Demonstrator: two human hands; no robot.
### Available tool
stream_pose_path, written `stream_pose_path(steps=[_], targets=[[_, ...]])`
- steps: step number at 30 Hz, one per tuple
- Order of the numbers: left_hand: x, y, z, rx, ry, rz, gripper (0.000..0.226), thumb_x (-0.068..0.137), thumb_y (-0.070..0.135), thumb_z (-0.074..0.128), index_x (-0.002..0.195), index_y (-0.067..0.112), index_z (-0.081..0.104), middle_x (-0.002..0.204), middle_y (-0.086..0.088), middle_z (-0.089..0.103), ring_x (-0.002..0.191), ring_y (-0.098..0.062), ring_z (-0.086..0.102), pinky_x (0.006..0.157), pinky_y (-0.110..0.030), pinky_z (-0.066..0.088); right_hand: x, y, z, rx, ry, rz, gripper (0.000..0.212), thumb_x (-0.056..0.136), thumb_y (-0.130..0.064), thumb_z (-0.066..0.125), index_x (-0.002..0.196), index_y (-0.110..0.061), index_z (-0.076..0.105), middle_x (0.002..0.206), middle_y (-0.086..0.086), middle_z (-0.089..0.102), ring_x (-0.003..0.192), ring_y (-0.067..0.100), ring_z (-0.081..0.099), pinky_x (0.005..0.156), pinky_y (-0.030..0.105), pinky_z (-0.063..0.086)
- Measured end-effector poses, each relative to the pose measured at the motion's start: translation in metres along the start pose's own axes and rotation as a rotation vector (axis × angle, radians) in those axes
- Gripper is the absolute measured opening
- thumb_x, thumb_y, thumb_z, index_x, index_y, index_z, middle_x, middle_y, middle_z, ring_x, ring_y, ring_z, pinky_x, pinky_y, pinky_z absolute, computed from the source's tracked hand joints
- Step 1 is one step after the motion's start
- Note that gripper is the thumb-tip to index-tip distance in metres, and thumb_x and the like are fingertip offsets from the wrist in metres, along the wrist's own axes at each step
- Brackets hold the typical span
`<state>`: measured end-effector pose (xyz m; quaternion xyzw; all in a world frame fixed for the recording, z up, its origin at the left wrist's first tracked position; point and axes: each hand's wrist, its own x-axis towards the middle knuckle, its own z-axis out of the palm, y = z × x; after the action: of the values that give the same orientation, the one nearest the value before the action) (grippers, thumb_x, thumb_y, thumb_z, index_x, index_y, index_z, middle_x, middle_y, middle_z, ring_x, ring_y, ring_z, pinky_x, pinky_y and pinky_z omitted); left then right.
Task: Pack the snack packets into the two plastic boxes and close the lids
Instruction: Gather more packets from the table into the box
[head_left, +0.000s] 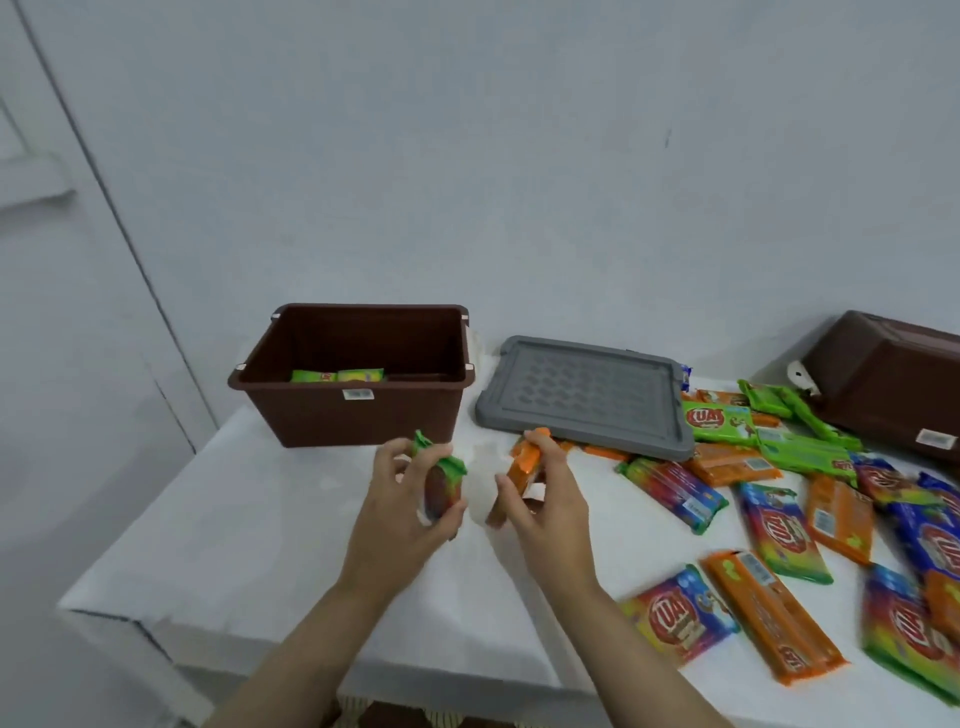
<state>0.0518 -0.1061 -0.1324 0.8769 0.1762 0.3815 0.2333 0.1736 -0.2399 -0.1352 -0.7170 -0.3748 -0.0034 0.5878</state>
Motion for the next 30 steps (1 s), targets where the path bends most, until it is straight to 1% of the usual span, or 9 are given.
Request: stream_pose_path(steps=[3, 7, 10, 13, 15, 17, 20, 24, 30], targets=[[0.041, -0.007, -0.043, -0.076, 0.149, 0.017, 0.060, 0.080, 0.050, 0.064, 0.132, 0.050, 0.035, 0.129, 0.004, 0.030, 0.110, 0.003, 0.042, 0.084, -0.001, 0.040, 0.023, -0.039, 0.025, 0.193, 0.074, -0.066, 0.048, 0.095, -0.032, 0.056, 0.134, -0.051, 0.036, 0.101, -0.011, 0.058, 0.091, 0.007, 0.062, 0.069, 0.010, 0.048], [0.117, -0.042, -0.095, -0.007, 0.246, -0.008, 0.061, 0.087, 0.051, 0.057, 0.140, 0.043, 0.029, 0.126, -0.002, 0.033, 0.111, -0.010, 0.046, 0.096, -0.020, 0.043, 0.085, -0.088, 0.068, 0.305, 0.046, -0.027, 0.051, 0.099, -0.034, 0.045, 0.140, -0.057, 0.025, 0.126, -0.018, 0.056, 0.109, -0.004, 0.058, 0.083, 0.009, 0.046], [0.162, -0.080, -0.111, 0.143, 0.050, -0.270, 0.062, 0.091, 0.049, 0.055, 0.144, 0.037, 0.025, 0.129, -0.010, 0.033, 0.113, -0.028, 0.053, 0.098, -0.039, 0.048, 0.135, -0.099, 0.103, 0.297, -0.050, 0.091, 0.057, 0.103, -0.032, 0.039, 0.152, -0.037, 0.012, 0.138, -0.009, 0.044, 0.120, 0.003, 0.048, 0.097, 0.018, 0.040], [0.178, -0.118, -0.112, 0.358, -0.222, -0.427, 0.060, 0.093, 0.047, 0.053, 0.146, 0.028, 0.032, 0.129, -0.019, 0.040, 0.113, -0.038, 0.053, 0.100, -0.043, 0.045, 0.162, -0.093, 0.130, 0.211, -0.113, 0.200, 0.054, 0.104, -0.032, 0.036, 0.152, -0.025, 0.013, 0.119, -0.009, 0.049, 0.107, 0.008, 0.051, 0.079, 0.012, 0.041], [0.170, -0.131, -0.113, 0.506, -0.313, -0.358, 0.044, 0.095, 0.037, 0.050, 0.135, 0.021, 0.052, 0.123, -0.017, 0.049, 0.109, -0.034, 0.053, 0.093, -0.039, 0.046, 0.167, -0.084, 0.141, 0.181, -0.103, 0.263, 0.044, 0.104, -0.029, 0.035, 0.143, -0.018, 0.021, 0.102, -0.011, 0.053, 0.099, 0.013, 0.058, 0.066, 0.012, 0.040], [0.154, -0.138, -0.112, 0.468, -0.161, -0.227, 0.029, 0.093, 0.026, 0.051, 0.110, 0.013, 0.070, 0.110, -0.009, 0.056, 0.101, -0.024, 0.049, 0.080, -0.033, 0.046, 0.169, -0.079, 0.146, 0.154, -0.086, 0.316, 0.035, 0.103, -0.029, 0.035, 0.134, -0.016, 0.026, 0.095, -0.010, 0.052, 0.089, 0.006, 0.057, 0.063, 0.016, 0.041], [0.130, -0.139, -0.111, 0.387, 0.083, -0.157, 0.018, 0.089, 0.017, 0.054, 0.093, 0.011, 0.071, 0.111, -0.007, 0.056, 0.107, -0.022, 0.044, 0.082, -0.034, 0.045, 0.172, -0.077, 0.148, 0.186, -0.119, 0.401, 0.029, 0.103, -0.032, 0.037, 0.129, -0.020, 0.033, 0.111, -0.001, 0.057, 0.094, 0.010, 0.058, 0.066, 0.022, 0.046], [0.110, -0.135, -0.105, 0.318, 0.166, -0.396, 0.019, 0.087, 0.021, 0.059, 0.106, 0.018, 0.062, 0.138, -0.010, 0.043, 0.128, -0.028, 0.036, 0.094, -0.038, 0.044, 0.162, -0.080, 0.142, 0.186, -0.252, 0.500, 0.035, 0.104, -0.035, 0.038, 0.136, -0.022, 0.036, 0.124, 0.003, 0.055, 0.108, 0.022, 0.059, 0.073, 0.029, 0.053], [0.066, -0.132, -0.105, 0.232, 0.178, -0.395, 0.025, 0.085, 0.016, 0.064, 0.106, 0.021, 0.051, 0.150, -0.004, 0.029, 0.122, -0.022, 0.046, 0.075, -0.031, 0.054, 0.128, -0.069, 0.149, 0.202, -0.134, 0.525, 0.012, 0.101, -0.032, 0.048, 0.113, -0.031, 0.048, 0.106, -0.007, 0.063, 0.094, 0.010, 0.066, 0.069, 0.028, 0.059]])
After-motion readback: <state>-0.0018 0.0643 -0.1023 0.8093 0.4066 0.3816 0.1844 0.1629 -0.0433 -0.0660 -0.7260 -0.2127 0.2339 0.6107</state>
